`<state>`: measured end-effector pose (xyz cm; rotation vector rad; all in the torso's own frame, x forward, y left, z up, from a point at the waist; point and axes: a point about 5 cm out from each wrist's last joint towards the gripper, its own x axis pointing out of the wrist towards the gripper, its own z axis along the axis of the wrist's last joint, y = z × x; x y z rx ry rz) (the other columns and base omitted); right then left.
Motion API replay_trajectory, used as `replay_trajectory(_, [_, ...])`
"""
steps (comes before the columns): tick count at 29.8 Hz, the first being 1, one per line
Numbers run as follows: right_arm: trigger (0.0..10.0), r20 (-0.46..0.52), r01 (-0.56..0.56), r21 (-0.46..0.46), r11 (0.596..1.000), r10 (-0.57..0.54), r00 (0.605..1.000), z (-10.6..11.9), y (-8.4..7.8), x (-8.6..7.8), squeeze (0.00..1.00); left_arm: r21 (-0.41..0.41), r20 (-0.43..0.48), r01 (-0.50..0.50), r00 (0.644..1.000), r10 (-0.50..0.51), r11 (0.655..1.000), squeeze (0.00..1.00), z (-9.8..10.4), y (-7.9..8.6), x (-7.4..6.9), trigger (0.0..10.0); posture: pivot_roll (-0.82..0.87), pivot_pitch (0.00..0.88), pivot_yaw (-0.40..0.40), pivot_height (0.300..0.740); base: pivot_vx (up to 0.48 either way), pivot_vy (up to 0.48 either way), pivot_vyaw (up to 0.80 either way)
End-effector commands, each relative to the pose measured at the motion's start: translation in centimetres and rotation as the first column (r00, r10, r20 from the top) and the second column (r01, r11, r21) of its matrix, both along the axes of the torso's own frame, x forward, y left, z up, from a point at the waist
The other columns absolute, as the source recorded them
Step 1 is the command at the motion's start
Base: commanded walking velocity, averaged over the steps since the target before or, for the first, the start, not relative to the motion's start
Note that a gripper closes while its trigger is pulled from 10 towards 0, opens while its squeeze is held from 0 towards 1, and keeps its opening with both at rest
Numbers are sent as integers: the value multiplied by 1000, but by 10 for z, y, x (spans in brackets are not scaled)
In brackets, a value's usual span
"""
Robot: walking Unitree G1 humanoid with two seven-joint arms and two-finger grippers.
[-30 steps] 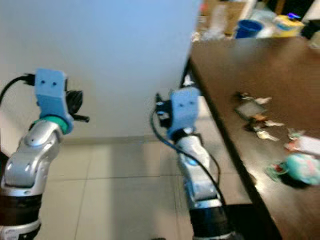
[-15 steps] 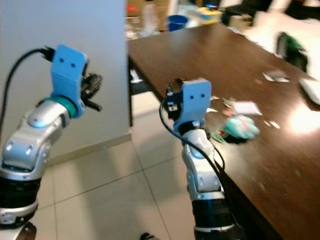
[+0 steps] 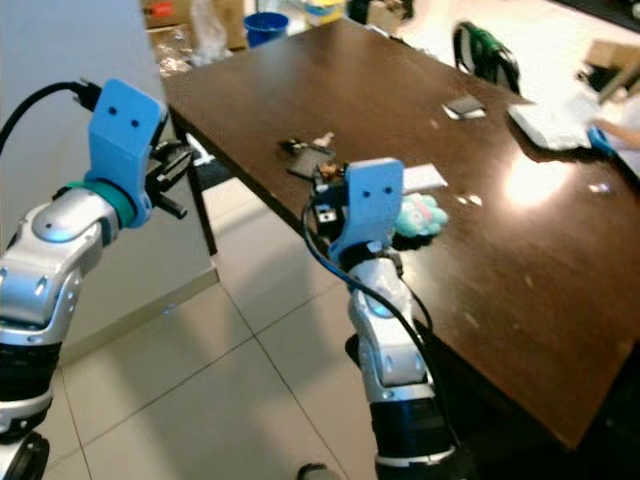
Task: Hang keys on a hook
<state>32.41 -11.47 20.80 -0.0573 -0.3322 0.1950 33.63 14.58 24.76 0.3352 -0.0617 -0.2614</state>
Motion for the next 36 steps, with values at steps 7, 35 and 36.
replay_trajectory(7, [10000, 33, -70, -205, 976, 78, 996, 3, -4, 6, 0, -15, -46, -104, 994, 103, 995, 0, -26, 19, -13, 10000, 108, 30, 51, 740, 0, 0, -800])
replay_trajectory(35, [10000, -145, -255, 120, 960, 271, 952, -19, 18, 20, 0, -46, 67, -224, 972, 227, 974, 0, -35, 11, -13, 10000, 141, 100, 50, 740, 0, 0, -800])
replay_trajectory(36, [10000, -142, -259, 138, 956, 278, 950, -17, 19, 20, 0, -55, 69, -216, 973, 220, 975, 0, -36, 10, -12, 10000, 142, 100, 54, 740, 285, 0, 0])
